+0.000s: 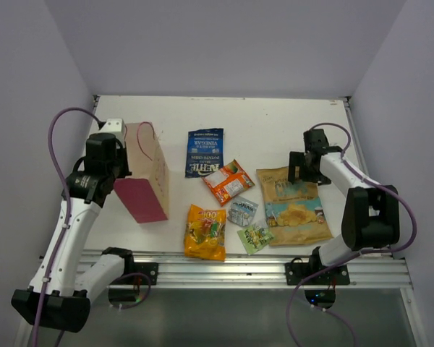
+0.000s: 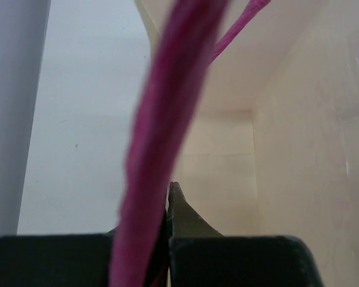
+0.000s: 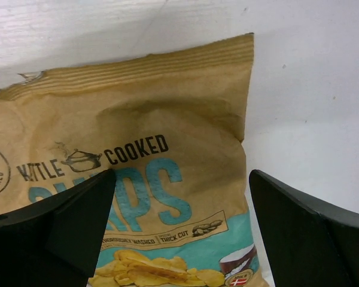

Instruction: Place the snacks into the paper bag

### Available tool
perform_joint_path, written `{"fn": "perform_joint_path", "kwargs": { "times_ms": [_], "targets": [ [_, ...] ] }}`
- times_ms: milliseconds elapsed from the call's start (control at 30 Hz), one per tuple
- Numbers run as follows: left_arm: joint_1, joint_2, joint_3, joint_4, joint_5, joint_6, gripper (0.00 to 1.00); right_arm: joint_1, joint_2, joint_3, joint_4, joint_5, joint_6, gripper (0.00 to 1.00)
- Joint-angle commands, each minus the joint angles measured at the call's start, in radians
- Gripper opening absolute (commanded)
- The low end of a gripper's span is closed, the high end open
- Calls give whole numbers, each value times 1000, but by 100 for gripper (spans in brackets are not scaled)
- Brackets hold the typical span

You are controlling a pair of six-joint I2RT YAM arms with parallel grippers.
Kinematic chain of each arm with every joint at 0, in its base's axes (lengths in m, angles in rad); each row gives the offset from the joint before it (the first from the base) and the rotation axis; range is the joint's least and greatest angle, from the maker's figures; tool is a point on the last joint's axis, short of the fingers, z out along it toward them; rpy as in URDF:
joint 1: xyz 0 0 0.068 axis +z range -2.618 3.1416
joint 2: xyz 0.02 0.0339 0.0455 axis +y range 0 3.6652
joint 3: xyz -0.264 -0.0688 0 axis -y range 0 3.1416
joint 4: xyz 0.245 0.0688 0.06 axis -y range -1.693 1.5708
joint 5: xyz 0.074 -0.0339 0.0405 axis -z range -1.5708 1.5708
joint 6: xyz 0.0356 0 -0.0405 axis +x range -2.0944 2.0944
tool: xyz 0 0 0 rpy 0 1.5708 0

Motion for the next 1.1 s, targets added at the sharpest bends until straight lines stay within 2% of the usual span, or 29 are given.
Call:
{"fn": "perform_joint_path", "kwargs": {
  "times_ms": [0, 233, 300, 333, 367, 433, 467, 500, 600, 633, 867, 933, 1067],
  "targets": [
    [-6, -28, -40, 18, 11, -6, 0, -24, -41, -22, 28, 43, 11, 99],
    [-6, -49, -60, 21, 16, 4, 0, -64, 34, -33, 43, -55, 35, 99],
    [-8, -55, -57, 24, 19, 7, 0, -64, 47, -37, 43, -87, 35, 93],
    [-6, -58, -58, 30, 19, 10, 0, -64, 48, -39, 43, -95, 35, 87],
    [-8, -60, -58, 31, 17, 11, 0, -64, 53, -42, 43, -105, 34, 73],
    [-6, -58, -60, 31, 16, 16, 0, -64, 65, -47, 44, -136, 32, 63],
    [-8, -61, -58, 33, 16, 19, 0, -64, 70, -53, 44, -147, 32, 52],
    [-6, -61, -60, 39, 16, 19, 0, -64, 77, -54, 43, -154, 32, 46],
    [-6, -65, -55, 44, 16, 24, 0, -66, 93, -60, 38, -173, 32, 16],
    [-6, -65, -55, 47, 19, 27, 0, -63, 91, -59, 37, -174, 32, 0],
    [-8, -78, -44, 77, 51, 33, 0, -63, 41, 1, -12, -158, 20, 0],
    [-8, -77, -37, 77, 49, 33, 8, -61, 21, 30, -53, -164, 14, 0],
    [-6, -80, -6, 80, 51, 34, 11, -60, -47, 142, -112, -156, -1, 0]
  ]
}}
